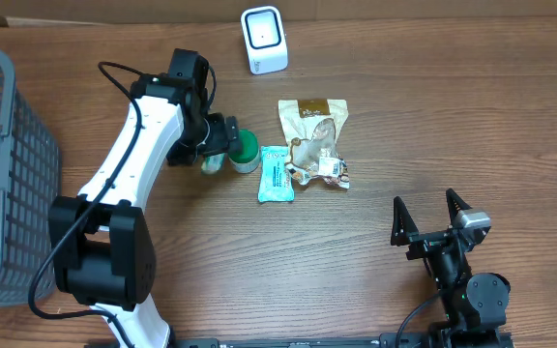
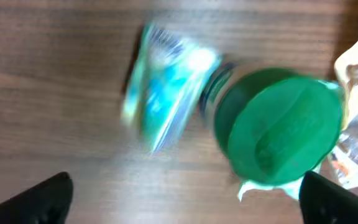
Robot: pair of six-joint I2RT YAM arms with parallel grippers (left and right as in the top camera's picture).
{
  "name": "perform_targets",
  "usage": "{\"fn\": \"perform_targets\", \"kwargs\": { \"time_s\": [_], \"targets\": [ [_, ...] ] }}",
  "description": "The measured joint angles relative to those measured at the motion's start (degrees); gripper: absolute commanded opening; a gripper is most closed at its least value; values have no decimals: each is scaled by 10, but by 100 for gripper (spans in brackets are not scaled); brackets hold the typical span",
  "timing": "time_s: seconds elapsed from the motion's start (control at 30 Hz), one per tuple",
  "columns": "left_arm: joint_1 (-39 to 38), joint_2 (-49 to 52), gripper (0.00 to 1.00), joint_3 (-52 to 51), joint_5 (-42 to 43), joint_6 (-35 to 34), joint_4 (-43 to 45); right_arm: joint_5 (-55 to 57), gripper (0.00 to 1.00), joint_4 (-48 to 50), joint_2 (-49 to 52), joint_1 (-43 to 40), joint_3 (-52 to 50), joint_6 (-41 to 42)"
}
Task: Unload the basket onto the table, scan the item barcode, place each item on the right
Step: 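Place the Kleenex pack left of the jar and release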
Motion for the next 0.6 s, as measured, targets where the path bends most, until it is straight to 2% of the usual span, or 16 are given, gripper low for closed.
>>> {"fn": "perform_targets", "kwargs": {
  "time_s": [0.13,0.4,0.5,0.6],
  "targets": [
    [7,1,100,52,0,2,-70,0,100,0,0,0,0,0],
    [51,-23,100,327,3,21,-195,0,100,0,0,0,0,0],
    [112,-63,98,450,5,37,-272,0,100,0,0,0,0,0],
    [198,-92,95,492,6,41,-321,0,100,0,0,0,0,0]
  ]
}}
